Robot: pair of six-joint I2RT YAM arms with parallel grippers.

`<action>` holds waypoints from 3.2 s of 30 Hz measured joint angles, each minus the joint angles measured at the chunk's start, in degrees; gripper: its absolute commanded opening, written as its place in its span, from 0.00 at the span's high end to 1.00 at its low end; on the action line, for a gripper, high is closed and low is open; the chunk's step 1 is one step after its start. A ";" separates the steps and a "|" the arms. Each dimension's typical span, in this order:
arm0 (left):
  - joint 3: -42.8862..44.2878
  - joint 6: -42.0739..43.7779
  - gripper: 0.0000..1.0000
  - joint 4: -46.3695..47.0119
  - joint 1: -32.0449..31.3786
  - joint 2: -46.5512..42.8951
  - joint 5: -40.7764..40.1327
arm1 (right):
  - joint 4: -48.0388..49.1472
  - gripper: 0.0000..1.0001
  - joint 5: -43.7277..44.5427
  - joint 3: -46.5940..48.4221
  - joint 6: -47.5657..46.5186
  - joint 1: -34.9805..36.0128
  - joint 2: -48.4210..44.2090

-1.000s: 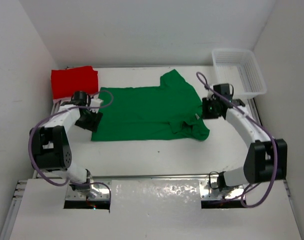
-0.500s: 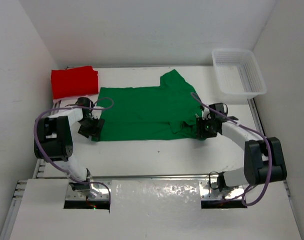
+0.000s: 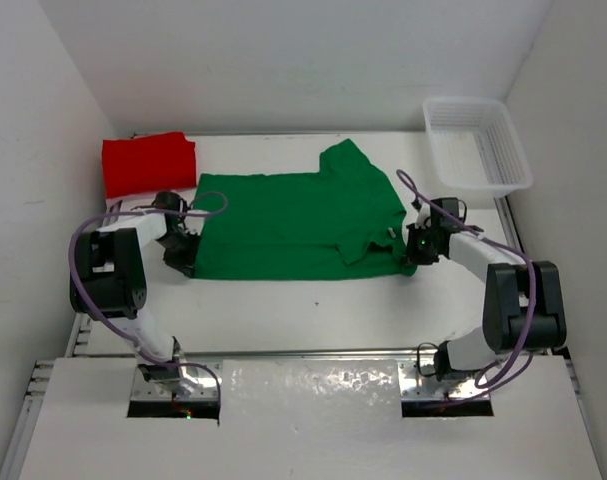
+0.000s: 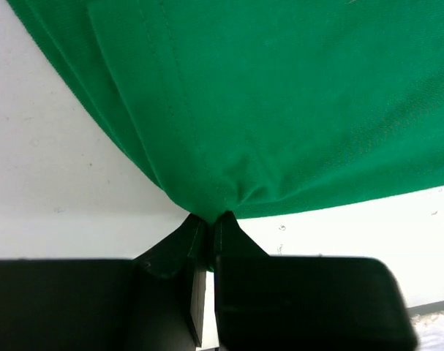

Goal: Fold and stack the t-shirts
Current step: Fold the flattened tshirt in 1/3 of the way

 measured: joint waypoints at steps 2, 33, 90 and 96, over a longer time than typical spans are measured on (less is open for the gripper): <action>-0.50 0.04 1.00 0.48 0.00 -0.52 -0.74 | 0.07 1.00 -0.50 1.20 0.20 -1.20 0.24; -3.69 1.75 1.00 4.50 -0.37 -3.54 -4.85 | -0.59 0.77 2.80 -4.15 -0.13 1.77 -9.75; -4.81 3.93 1.00 6.21 -0.42 -4.37 -7.74 | 1.27 0.91 15.39 3.54 -4.61 4.09 6.34; -5.22 4.31 1.00 6.60 -0.46 -4.70 -7.72 | -0.68 0.81 11.17 4.24 -0.35 -3.17 6.27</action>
